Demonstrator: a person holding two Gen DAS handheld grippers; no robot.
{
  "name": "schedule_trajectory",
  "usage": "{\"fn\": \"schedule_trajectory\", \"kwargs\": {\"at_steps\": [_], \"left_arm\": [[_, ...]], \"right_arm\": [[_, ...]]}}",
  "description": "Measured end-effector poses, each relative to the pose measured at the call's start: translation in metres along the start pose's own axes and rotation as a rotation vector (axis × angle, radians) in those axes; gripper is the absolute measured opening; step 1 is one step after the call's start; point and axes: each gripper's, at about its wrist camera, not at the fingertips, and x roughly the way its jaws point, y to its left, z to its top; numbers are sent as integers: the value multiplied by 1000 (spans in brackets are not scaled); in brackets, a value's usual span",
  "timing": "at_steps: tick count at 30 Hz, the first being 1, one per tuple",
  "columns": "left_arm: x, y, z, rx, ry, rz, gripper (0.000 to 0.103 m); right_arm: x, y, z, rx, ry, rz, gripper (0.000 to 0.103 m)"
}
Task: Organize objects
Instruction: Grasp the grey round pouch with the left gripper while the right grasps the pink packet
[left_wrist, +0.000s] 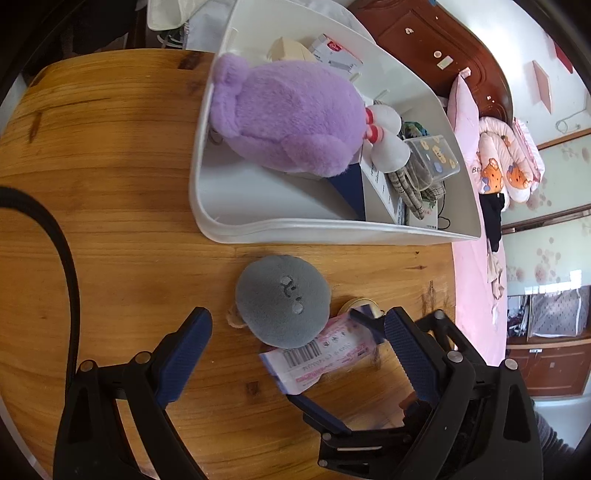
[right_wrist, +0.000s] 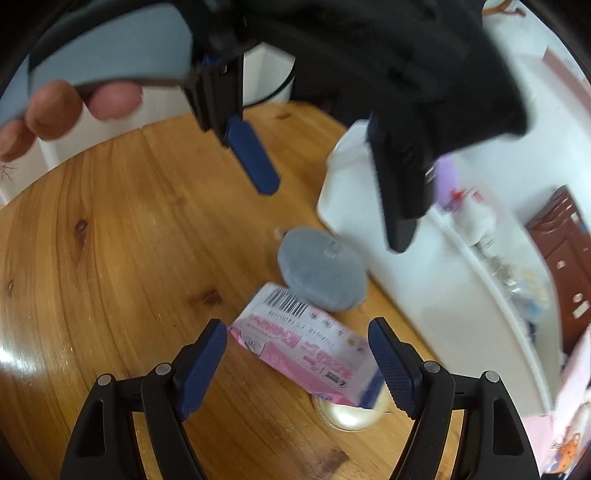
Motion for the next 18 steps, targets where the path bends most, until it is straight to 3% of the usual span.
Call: {"fn": "schedule_trajectory", "kwargs": {"at_steps": [2, 6, 18], "left_arm": [[2, -1, 1, 11, 6, 3, 96], [8, -3, 4, 23, 26, 14, 96], [24, 1, 6, 21, 65, 85, 96]], "right_arm": [[5, -2, -2, 3, 12, 14, 75], [7, -5, -2, 34, 30, 99, 41], [0, 5, -15, 131, 37, 121, 23]]}}
